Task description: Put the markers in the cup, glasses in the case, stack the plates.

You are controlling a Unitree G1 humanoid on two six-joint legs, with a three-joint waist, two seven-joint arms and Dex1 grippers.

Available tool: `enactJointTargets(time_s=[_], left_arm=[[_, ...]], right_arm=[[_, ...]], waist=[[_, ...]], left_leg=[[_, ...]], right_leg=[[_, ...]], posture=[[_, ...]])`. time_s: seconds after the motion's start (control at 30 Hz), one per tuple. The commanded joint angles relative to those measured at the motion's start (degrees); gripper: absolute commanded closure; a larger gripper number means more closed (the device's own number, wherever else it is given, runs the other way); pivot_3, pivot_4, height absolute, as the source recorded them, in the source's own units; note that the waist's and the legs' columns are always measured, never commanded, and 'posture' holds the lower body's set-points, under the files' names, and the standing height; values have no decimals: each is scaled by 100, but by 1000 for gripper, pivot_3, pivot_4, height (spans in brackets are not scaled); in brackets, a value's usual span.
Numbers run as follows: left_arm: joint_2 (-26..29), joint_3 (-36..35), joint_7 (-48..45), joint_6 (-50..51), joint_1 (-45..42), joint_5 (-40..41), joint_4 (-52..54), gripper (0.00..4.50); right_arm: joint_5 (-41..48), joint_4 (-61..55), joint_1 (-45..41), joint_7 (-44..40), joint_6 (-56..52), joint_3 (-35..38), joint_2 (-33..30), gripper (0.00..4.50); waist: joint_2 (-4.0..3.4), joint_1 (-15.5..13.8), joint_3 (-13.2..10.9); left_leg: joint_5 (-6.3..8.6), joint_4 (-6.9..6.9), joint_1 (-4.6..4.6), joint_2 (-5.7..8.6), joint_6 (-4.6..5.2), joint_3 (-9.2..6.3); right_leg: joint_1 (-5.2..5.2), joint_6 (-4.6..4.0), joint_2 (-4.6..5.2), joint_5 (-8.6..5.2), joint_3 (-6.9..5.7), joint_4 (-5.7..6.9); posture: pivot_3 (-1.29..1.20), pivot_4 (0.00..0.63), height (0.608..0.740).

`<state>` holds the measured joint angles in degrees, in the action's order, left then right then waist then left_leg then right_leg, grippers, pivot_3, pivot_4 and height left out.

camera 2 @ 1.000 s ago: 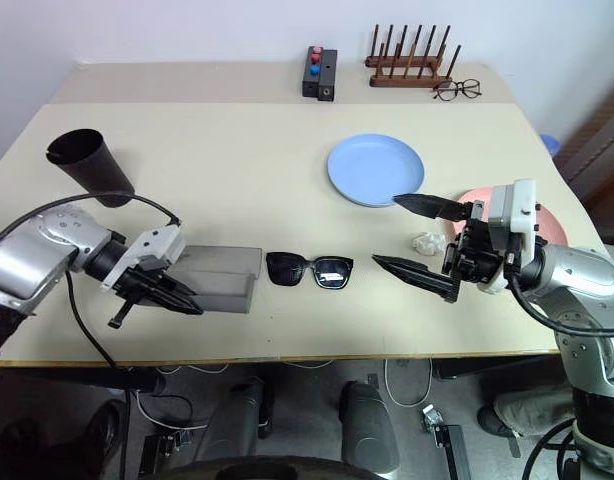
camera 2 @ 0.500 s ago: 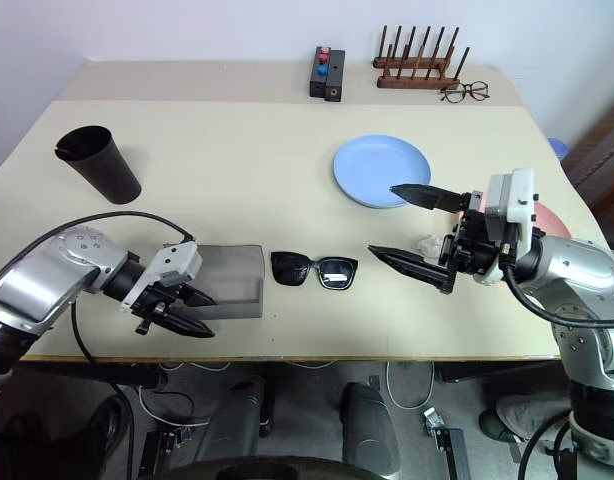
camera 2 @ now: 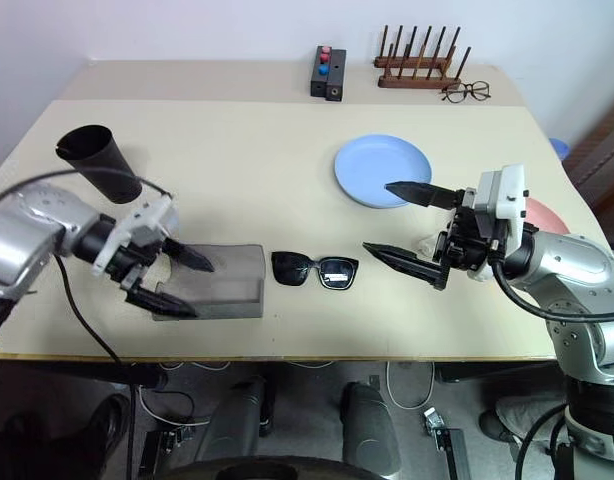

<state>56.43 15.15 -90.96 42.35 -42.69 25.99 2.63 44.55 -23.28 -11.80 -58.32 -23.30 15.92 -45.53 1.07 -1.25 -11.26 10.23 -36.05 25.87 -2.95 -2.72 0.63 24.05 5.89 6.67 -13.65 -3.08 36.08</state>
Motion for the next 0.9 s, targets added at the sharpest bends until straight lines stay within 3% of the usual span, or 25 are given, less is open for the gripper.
enactJointTargets(time_s=[0.03,0.13,0.23,0.43,0.7,0.9], left_arm=[[-550,-78,84,-114,-798,-13,-551,36],[-1637,646,338,-1269,-1644,-980,-1777,36],[-2389,1045,301,-2263,-2088,-1609,-2974,36],[-3564,1228,-67,-3479,-2888,-2026,-4909,36],[-3971,2183,-154,-4065,-3199,-1676,-5782,36],[-4237,2311,-154,-4575,-3239,-1871,-6204,36]], right_arm=[[-38,-28,-75,-25,111,24,30,0],[-78,-13,-96,8,135,9,74,0],[-118,-42,-60,53,170,32,101,0],[-140,-274,225,227,208,174,140,0],[-133,-602,659,482,251,442,172,0],[-102,-751,794,633,268,519,196,0]], waist=[[0,-40,0],[-3,-111,3],[-3,-112,3],[-1,-101,2],[-1,-96,2],[-1,-101,2]], left_leg=[[0,-5,3,0,0,0],[2,-10,3,4,6,1],[3,-12,7,6,9,1],[6,-12,50,3,18,-2],[6,-21,52,4,18,-5],[6,-24,53,4,18,-6]], right_leg=[[0,8,0,-5,0,-1],[-6,6,0,-2,1,0],[-9,-9,-1,9,0,-3],[43,13,-9,21,-2,9],[38,1,-7,14,-1,6],[36,0,-7,14,-1,5]], posture=[[0,150,740],[0,150,740],[0,150,740],[0,150,740],[0,150,740],[0,150,740]])
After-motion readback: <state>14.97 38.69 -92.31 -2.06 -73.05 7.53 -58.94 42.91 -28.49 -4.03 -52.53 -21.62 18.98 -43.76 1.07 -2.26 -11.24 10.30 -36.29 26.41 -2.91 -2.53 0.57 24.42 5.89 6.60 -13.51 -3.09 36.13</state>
